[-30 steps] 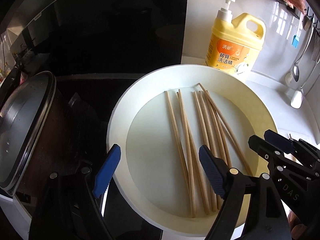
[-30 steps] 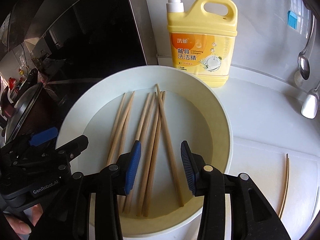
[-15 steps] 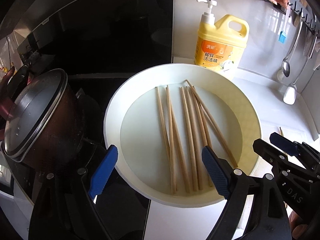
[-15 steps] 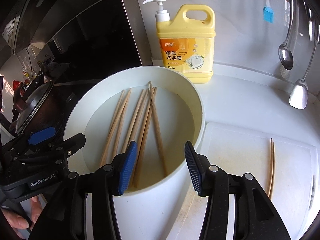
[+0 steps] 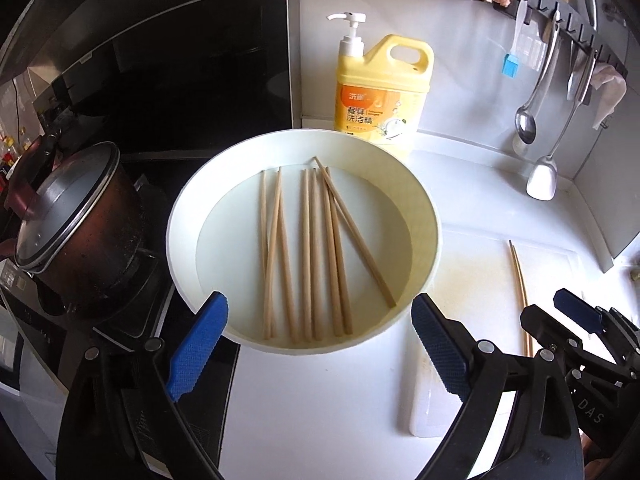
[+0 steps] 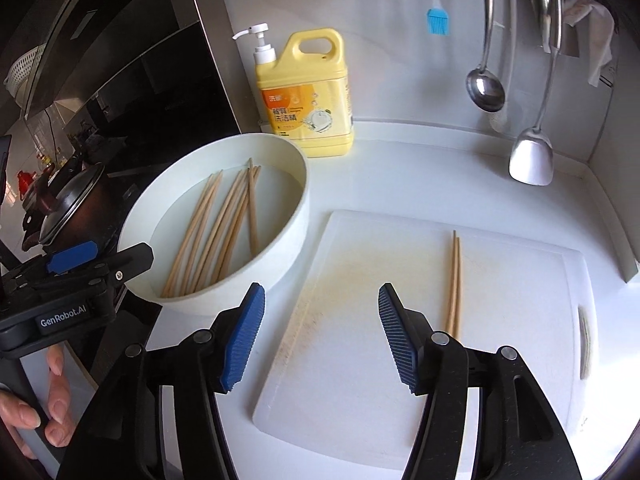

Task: Organize utensils
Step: 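Move both open tools back over the last chopsticks on the cutting board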

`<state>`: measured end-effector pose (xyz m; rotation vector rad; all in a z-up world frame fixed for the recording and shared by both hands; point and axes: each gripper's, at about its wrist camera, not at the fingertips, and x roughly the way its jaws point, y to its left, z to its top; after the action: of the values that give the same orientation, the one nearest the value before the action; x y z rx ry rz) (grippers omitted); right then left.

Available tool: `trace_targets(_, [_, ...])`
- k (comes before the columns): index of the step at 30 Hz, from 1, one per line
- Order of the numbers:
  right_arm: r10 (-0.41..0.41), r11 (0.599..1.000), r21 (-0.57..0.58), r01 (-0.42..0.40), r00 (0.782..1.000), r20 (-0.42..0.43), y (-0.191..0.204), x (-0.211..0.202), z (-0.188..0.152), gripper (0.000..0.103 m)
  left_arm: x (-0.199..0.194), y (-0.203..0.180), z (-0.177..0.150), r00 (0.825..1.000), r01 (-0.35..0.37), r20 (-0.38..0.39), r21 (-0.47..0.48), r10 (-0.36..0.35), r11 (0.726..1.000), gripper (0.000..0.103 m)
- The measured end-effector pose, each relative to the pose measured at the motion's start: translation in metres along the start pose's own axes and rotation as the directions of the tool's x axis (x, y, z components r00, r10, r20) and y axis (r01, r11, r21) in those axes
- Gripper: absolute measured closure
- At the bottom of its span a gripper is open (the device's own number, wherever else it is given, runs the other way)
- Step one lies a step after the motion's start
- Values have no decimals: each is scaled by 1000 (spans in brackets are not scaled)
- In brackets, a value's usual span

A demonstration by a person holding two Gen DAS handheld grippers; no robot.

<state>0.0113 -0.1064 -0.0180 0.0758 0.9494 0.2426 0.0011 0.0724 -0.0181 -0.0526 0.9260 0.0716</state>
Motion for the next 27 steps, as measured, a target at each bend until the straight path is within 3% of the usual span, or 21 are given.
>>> trace_targets(14, [-23,999,41,22,1000,13,-86,-57,-57,39,-36,-69,-41,1000,3,4,3,-3,1000,6])
trace_targets(22, [-58,995,74,59,998,-17,-117,-53,-83,38,-29,-83,-60,999,3,-51,-7,-3,1000,6])
trace_targets(27, [-108,988,105,110,994,-20,-124,-45,-92,38,-28,-92,-60,999,40,-36,63,-38,997,6])
